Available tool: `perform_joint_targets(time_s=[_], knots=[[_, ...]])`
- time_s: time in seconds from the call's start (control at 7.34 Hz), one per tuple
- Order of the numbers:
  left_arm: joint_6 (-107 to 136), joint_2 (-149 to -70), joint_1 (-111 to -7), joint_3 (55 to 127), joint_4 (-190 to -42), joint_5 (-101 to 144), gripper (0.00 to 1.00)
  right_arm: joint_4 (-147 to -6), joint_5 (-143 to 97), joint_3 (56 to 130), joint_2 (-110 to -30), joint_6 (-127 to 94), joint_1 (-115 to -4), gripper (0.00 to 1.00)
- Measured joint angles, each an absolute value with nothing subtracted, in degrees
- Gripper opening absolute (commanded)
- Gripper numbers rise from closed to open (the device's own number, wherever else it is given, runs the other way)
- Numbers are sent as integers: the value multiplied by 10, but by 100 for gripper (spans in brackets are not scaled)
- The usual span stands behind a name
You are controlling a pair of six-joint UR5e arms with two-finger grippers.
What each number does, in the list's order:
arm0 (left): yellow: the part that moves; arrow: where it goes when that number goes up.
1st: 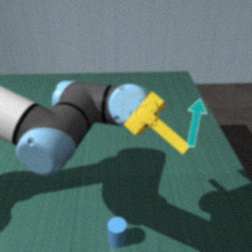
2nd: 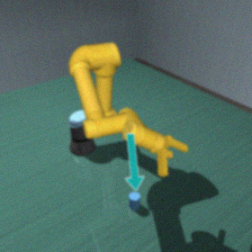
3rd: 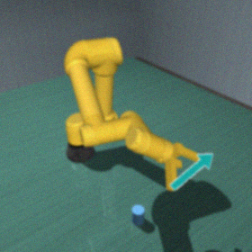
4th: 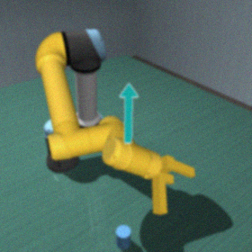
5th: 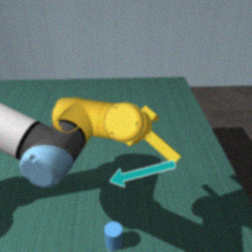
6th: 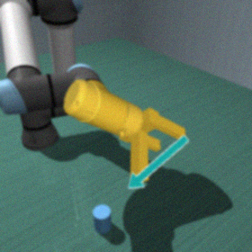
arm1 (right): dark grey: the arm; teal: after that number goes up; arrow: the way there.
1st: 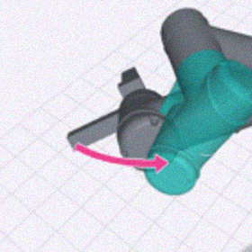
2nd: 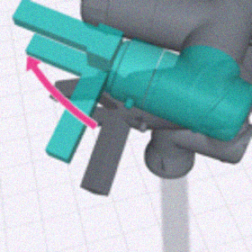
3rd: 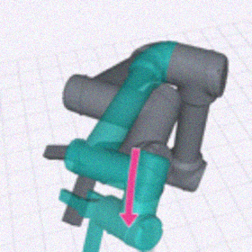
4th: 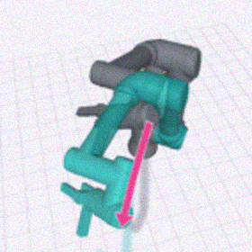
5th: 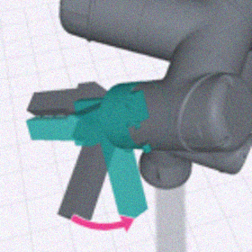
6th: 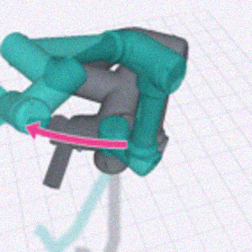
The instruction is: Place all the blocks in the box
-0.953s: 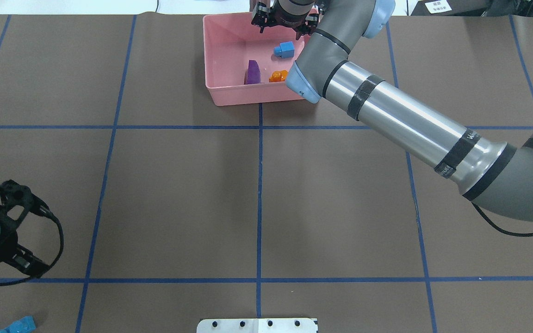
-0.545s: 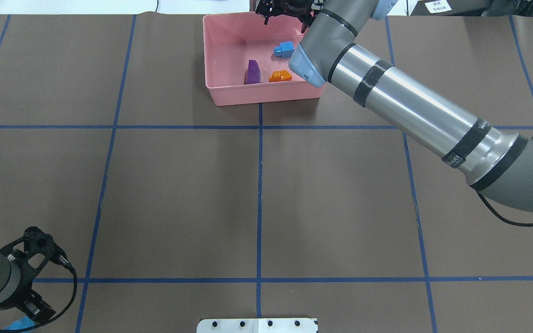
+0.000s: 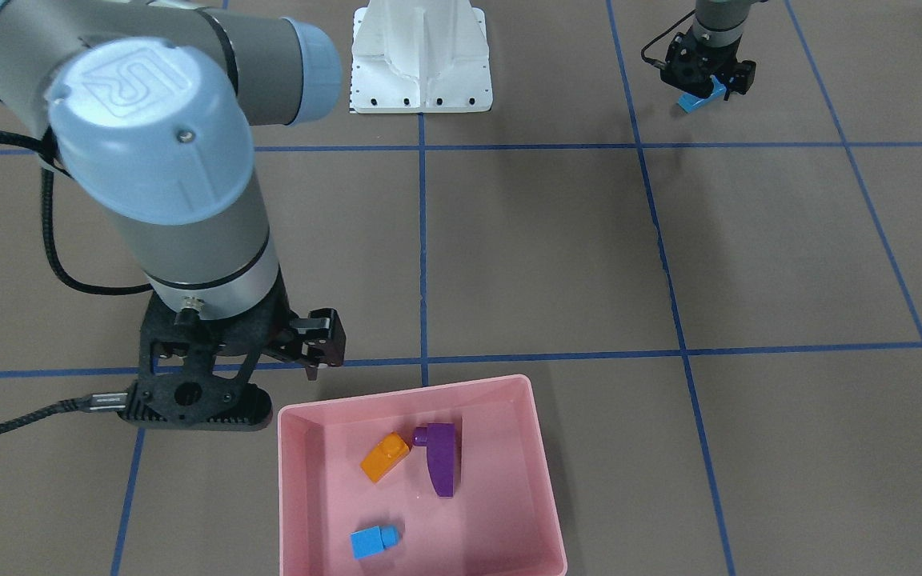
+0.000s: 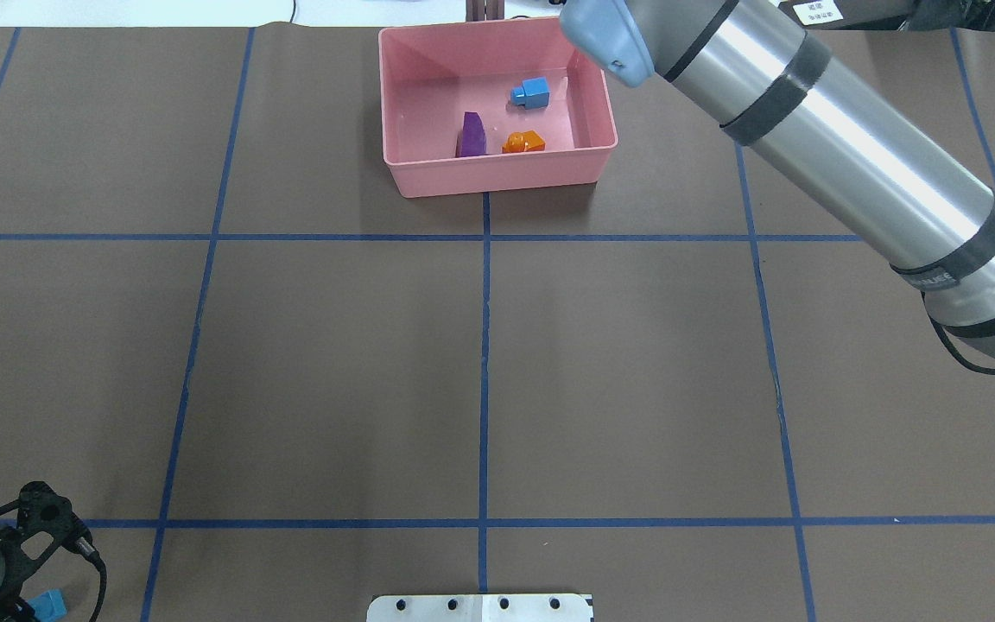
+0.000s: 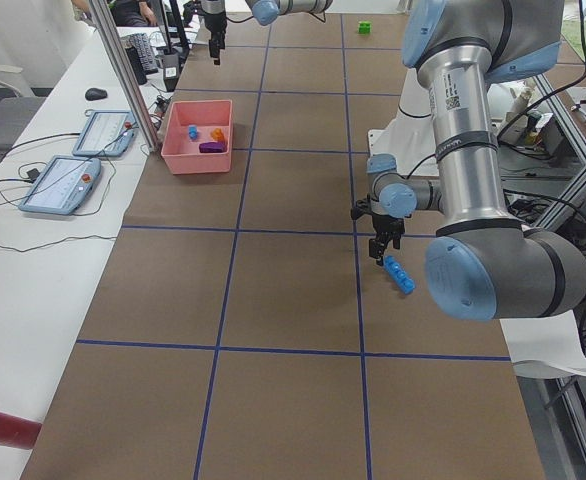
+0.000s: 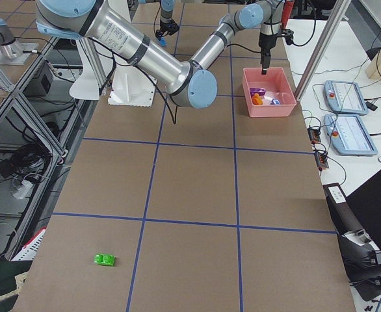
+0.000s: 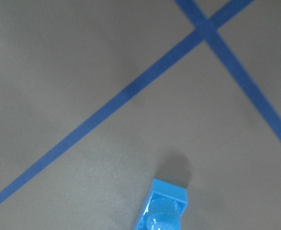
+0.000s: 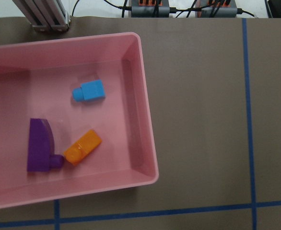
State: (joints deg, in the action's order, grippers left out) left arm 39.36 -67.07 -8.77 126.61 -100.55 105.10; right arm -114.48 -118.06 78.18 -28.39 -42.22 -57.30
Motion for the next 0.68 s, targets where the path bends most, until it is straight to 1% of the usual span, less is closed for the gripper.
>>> perform_joint_targets(time_s=[0.27,0.68], knots=[[395,-664,-79,1237,-1044,1052,100,-1232,-1191,832,-318,-310,-608,100],[396,-660,-76,1233,-1056,1058,100,-1297,-1205,860,-329,-240,-641,100]])
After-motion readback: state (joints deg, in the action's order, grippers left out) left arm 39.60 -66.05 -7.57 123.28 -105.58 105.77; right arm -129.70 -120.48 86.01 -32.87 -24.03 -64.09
